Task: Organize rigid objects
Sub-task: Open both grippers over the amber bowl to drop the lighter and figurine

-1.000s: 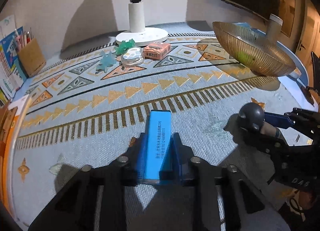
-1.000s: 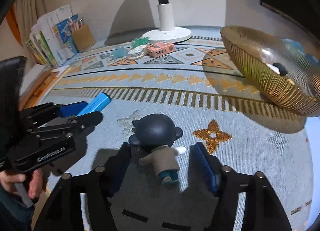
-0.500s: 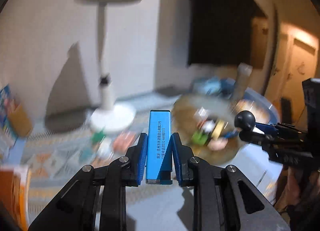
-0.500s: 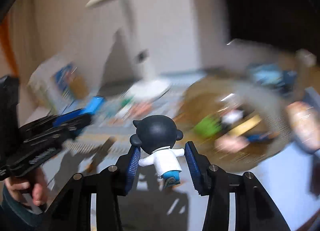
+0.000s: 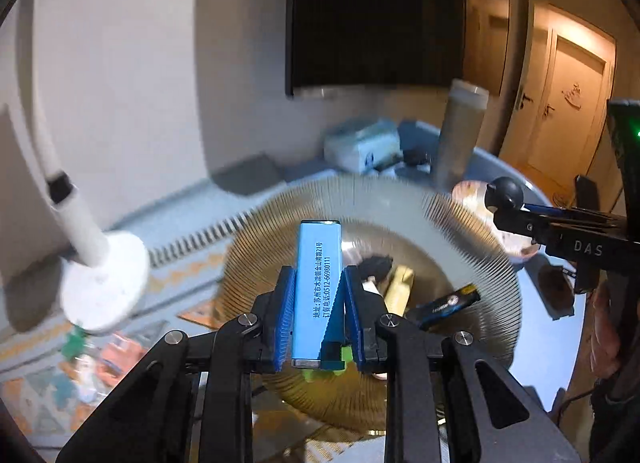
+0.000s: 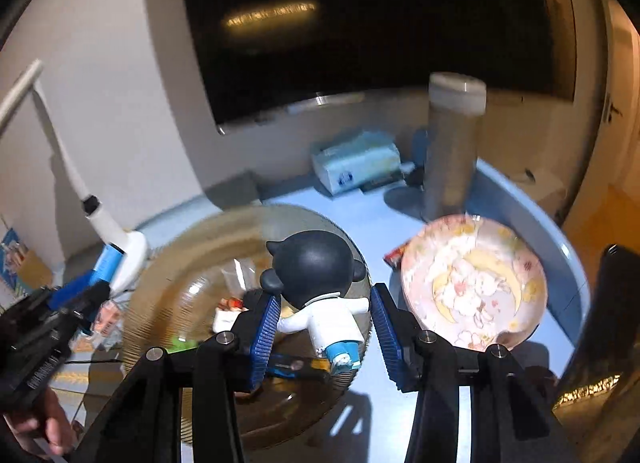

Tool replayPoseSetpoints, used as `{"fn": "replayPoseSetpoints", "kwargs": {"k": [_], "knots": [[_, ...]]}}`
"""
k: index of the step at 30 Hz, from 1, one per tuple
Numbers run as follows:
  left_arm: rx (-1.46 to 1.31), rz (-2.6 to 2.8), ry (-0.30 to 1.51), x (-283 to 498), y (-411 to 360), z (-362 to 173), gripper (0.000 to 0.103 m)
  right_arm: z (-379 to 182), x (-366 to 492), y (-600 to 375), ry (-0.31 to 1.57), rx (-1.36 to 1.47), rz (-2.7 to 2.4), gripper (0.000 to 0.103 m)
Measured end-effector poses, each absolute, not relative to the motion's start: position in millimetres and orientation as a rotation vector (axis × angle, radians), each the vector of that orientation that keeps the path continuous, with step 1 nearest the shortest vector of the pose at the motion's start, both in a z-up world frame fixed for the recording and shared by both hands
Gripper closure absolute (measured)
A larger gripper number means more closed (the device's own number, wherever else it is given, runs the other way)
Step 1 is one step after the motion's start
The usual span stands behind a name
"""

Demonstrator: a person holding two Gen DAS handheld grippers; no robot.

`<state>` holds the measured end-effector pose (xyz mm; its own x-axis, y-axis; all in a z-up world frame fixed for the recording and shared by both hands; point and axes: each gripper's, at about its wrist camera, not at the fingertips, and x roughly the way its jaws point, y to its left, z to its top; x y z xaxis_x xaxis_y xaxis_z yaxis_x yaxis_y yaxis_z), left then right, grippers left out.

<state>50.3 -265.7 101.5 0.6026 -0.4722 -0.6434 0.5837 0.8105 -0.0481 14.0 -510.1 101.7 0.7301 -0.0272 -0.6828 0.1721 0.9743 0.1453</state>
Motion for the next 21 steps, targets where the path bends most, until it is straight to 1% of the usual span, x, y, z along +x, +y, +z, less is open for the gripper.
{"fn": "replayPoseSetpoints", "kwargs": {"k": [5,6,7,8,9,11,13,14,17,19,21], "knots": [[0.149,-0.655,0.735,63,-273,90,0.081,82,26,-511,0.797,0.196,-0.134,0.058],[0.141,-0.659,0.736,63,-273,92,0.073,80,30,-511,0.805,0.2,-0.134,0.057],[0.131,-0.655,0.729,64,-272,93,0.061,79,33,-512,0.807,0.202,-0.131,0.056],[0.115,-0.64,0.709,63,-268,98,0.035,82,32,-513,0.8,0.207,-0.128,0.051],[0.086,-0.622,0.651,57,-261,106,0.027,86,30,-513,0.78,0.212,-0.124,0.05],[0.061,-0.61,0.599,48,-247,117,0.027,101,19,-514,0.714,0.222,-0.12,0.05],[0.036,-0.621,0.607,42,-231,126,0.027,114,9,-515,0.675,0.244,-0.122,0.047],[0.012,-0.614,0.606,38,-217,130,0.027,117,5,-515,0.669,0.252,-0.112,0.046],[-0.036,-0.582,0.594,22,-182,136,0.027,124,-7,-501,0.66,0.256,-0.062,0.045],[-0.055,-0.546,0.591,10,-156,138,0.027,128,-16,-485,0.653,0.25,-0.015,0.043],[-0.07,-0.503,0.583,-3,-130,141,0.027,133,-21,-467,0.639,0.241,0.043,0.038]]}}
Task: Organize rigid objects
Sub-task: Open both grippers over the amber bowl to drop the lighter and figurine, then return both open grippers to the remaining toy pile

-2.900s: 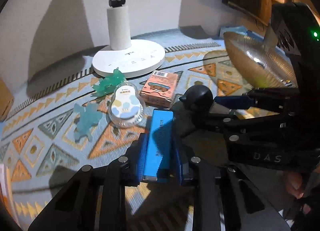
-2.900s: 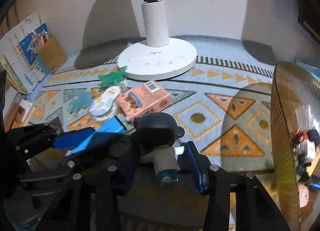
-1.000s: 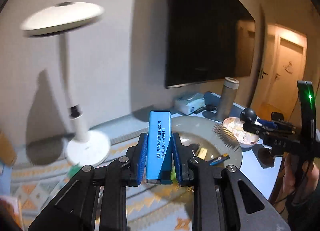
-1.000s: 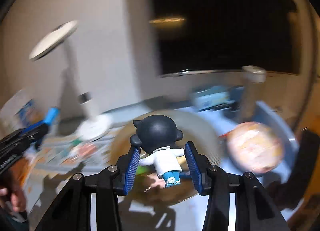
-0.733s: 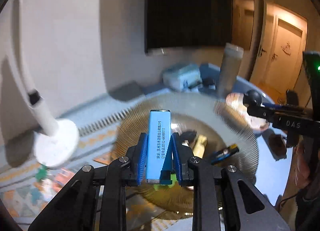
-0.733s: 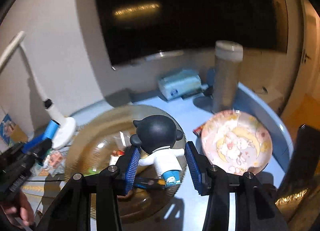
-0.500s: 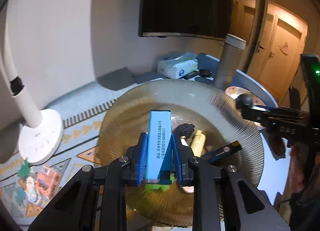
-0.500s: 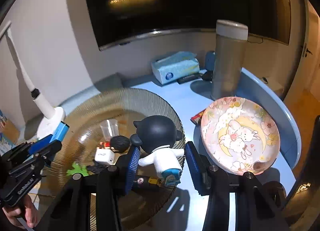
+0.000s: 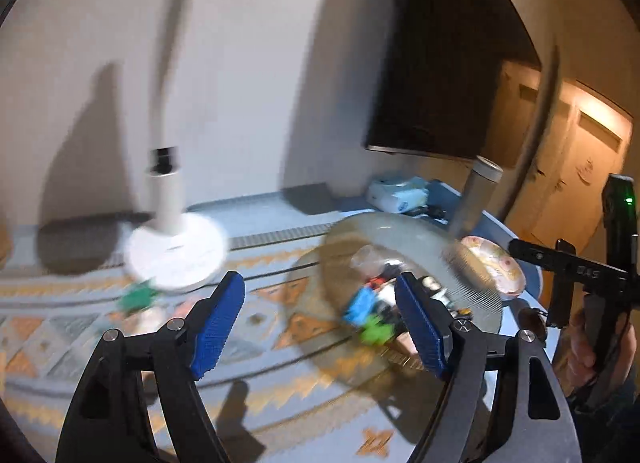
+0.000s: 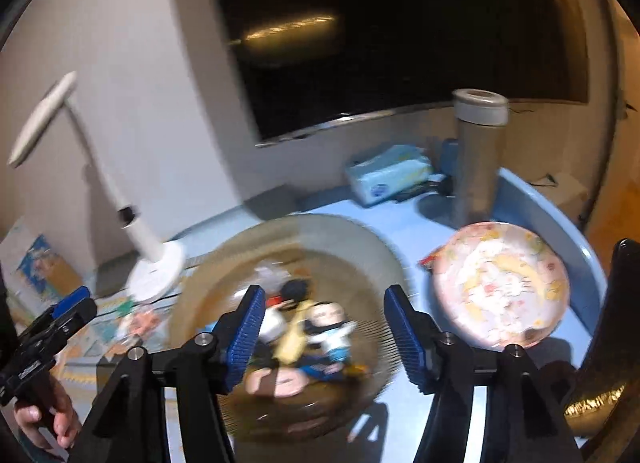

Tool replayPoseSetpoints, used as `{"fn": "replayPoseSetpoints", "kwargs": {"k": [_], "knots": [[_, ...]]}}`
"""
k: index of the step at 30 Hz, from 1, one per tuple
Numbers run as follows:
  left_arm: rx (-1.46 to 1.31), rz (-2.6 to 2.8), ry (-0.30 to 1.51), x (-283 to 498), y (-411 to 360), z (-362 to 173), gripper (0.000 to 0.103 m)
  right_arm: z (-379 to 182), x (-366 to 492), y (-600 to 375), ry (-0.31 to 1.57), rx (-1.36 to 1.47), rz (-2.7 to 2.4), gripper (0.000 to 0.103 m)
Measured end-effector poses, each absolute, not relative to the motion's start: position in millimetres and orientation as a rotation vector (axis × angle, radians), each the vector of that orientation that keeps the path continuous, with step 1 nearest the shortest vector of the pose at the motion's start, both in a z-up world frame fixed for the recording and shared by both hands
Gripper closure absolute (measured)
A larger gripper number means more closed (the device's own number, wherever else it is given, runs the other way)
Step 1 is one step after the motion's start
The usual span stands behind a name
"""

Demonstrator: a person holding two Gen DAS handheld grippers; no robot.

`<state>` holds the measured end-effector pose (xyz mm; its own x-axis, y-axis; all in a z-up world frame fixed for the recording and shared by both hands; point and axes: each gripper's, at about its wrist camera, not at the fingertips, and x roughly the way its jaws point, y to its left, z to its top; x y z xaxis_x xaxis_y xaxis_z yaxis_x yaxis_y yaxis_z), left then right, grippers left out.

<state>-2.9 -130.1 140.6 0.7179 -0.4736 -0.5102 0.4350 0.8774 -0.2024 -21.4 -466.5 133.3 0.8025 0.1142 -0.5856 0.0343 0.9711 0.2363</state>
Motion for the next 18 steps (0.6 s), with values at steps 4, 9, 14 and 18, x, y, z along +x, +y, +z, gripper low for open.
{"fn": "replayPoseSetpoints", "kwargs": {"k": [4,9,14,18], "knots": [[-0.14,-0.422,0.572,-30,-73,142,0.024,147,-40,-417,0.615,0.196,0.179,0.037],[-0.241,-0.312,0.583,-57,-6,129,0.02,148,-59,-342,0.619,0.112,0.298,0.018],[-0.2,-0.204,0.633,-63,25,93,0.02,121,-63,-281,0.68,0.059,0.401,0.018],[-0.141,-0.125,0.707,-49,31,46,0.02,72,-56,-239,0.745,0.001,0.447,0.018]]}}
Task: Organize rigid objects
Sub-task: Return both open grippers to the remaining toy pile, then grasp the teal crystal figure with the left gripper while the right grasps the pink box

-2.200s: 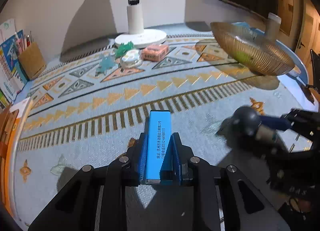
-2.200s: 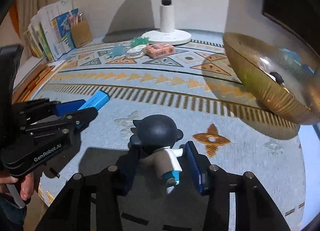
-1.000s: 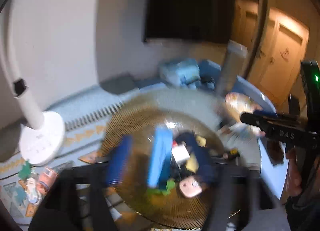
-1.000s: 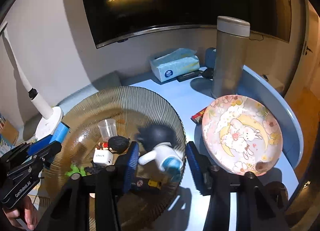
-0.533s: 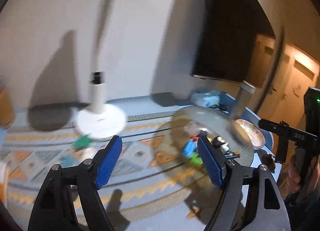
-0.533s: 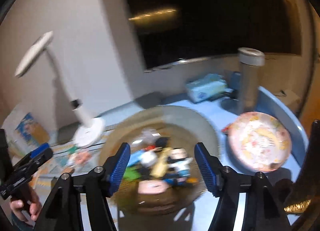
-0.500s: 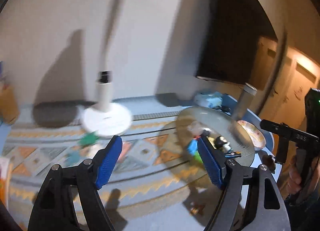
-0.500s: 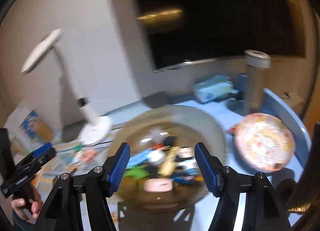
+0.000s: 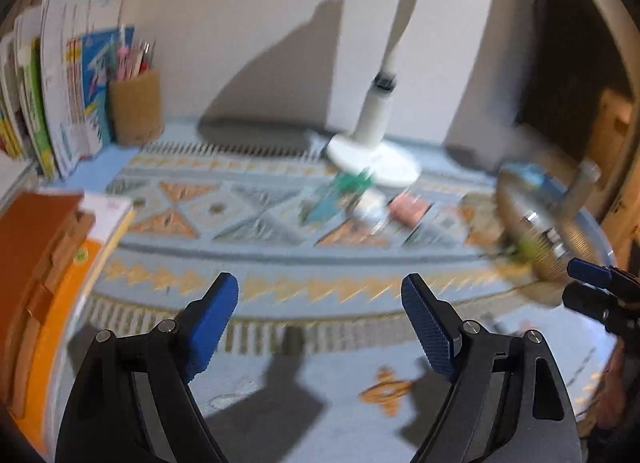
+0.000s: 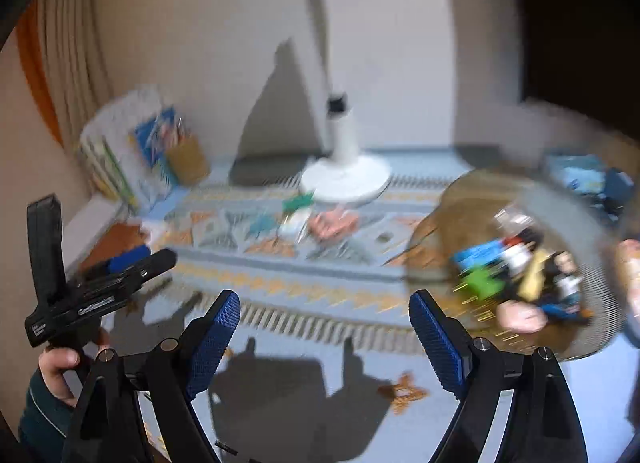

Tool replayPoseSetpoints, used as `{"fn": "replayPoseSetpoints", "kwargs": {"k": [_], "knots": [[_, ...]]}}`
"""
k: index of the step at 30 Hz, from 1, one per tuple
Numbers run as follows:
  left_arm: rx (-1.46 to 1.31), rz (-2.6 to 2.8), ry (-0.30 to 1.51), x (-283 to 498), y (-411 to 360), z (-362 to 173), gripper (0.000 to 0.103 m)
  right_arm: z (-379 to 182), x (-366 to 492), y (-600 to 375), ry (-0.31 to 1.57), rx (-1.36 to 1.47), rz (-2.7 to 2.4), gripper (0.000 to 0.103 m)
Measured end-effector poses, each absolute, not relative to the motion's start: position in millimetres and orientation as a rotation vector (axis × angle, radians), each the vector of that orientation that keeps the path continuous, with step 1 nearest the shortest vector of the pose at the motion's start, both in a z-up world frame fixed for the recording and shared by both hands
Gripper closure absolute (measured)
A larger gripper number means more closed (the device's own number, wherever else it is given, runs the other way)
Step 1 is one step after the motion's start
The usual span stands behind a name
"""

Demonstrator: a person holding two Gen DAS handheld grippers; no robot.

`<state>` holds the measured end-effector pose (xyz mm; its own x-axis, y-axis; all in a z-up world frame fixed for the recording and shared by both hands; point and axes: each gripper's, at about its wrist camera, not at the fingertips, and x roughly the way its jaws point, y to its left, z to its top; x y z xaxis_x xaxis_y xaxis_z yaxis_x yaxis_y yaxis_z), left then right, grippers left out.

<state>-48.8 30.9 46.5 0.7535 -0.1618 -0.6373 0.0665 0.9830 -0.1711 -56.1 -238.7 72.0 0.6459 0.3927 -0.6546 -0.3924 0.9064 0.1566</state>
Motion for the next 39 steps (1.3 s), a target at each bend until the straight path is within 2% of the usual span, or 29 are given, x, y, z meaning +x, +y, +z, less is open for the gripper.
{"fn": "replayPoseSetpoints", "kwargs": {"k": [4,9,21,25,29,32,35,39], "knots": [[-0.141,-0.102,0.726,-45,37,25,0.02,33,-51,-226,0.747,-0.062,0.422,0.018],[-0.146,-0.138,0.736,-43,38,22,0.02,3,-29,-240,0.806,0.008,0.394,0.018],[-0.153,-0.127,0.769,-41,37,19,0.02,-3,-21,-232,0.846,-0.048,0.359,0.018],[-0.088,-0.189,0.797,-33,31,27,0.02,-5,-4,-230,0.964,-0.009,0.396,0.018],[0.057,-0.249,0.756,-5,23,53,0.02,21,26,-210,0.944,-0.042,0.396,0.018],[0.11,-0.304,0.76,31,22,53,0.021,20,60,-188,0.915,-0.121,0.324,0.018],[0.1,-0.321,0.802,65,22,44,0.024,10,92,-179,0.937,-0.063,0.336,0.031],[0.047,-0.354,0.836,93,19,28,0.027,1,117,-172,0.949,-0.045,0.316,0.033]]}}
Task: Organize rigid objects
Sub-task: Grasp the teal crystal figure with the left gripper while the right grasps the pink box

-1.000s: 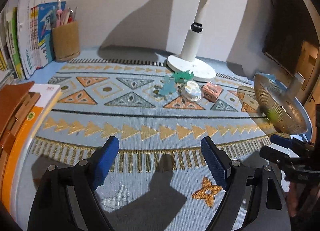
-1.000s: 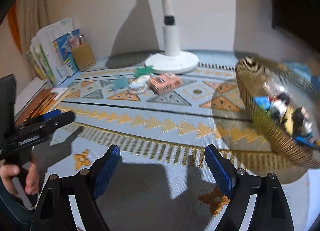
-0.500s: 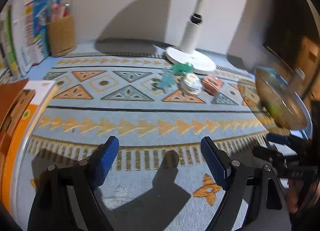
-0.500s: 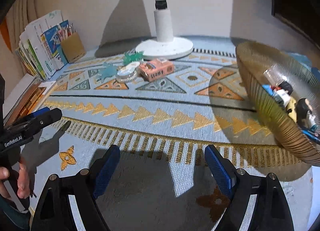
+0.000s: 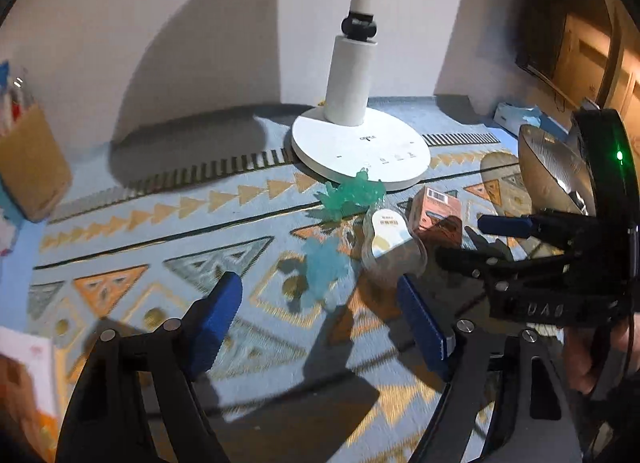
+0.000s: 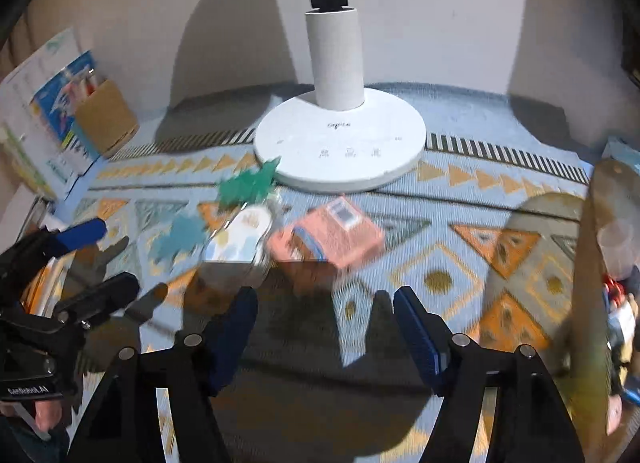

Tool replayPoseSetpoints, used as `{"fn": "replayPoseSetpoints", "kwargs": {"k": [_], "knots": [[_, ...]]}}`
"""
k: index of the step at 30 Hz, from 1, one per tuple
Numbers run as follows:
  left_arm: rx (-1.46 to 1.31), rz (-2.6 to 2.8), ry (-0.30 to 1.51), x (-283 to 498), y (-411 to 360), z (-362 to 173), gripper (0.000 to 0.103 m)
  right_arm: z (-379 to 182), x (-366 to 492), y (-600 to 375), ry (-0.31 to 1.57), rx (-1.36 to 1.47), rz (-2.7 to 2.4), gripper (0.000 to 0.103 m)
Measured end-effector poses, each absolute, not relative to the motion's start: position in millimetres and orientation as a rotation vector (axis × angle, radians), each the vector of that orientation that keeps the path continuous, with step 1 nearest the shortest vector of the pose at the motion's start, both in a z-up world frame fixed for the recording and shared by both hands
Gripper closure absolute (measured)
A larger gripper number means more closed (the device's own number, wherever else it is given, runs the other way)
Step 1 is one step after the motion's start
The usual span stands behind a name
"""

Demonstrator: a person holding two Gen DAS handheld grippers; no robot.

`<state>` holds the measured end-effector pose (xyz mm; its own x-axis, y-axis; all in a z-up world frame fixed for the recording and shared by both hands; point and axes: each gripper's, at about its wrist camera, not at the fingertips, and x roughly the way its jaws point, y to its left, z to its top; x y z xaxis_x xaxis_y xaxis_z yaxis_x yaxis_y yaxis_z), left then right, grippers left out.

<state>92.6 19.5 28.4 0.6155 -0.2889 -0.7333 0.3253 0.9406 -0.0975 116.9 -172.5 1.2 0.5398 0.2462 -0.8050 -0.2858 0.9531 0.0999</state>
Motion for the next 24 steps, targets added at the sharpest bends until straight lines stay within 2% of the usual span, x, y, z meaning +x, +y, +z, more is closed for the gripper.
{"fn": "replayPoseSetpoints", "kwargs": {"k": [2,5,6,8,10,13,19,21,24], "knots": [[0.044,-0.357,0.844,99,17,22,0.03,-2,123,-174,0.959,-0.042,0.302,0.034],[0.023,-0.375,0.861,106,16,16,0.04,-2,127,-194,0.945,0.006,0.21,0.04],[0.009,-0.384,0.864,106,16,15,0.041,-2,128,-205,0.94,0.033,0.153,0.04],[-0.006,-0.392,0.857,107,16,14,0.041,-2,125,-228,0.922,0.135,0.097,0.05],[-0.004,-0.389,0.852,108,15,13,0.041,-2,122,-227,0.914,0.152,0.113,0.05],[0.019,-0.391,0.854,109,11,12,0.043,1,118,-209,0.896,0.116,0.182,0.048],[0.019,-0.388,0.853,108,13,12,0.044,2,135,-206,0.904,0.092,0.171,0.034],[0.016,-0.396,0.852,108,12,12,0.051,-3,147,-205,0.933,0.075,0.168,0.03],[0.02,-0.415,0.845,105,10,12,0.059,-3,157,-201,0.91,0.061,0.189,0.031]]}}
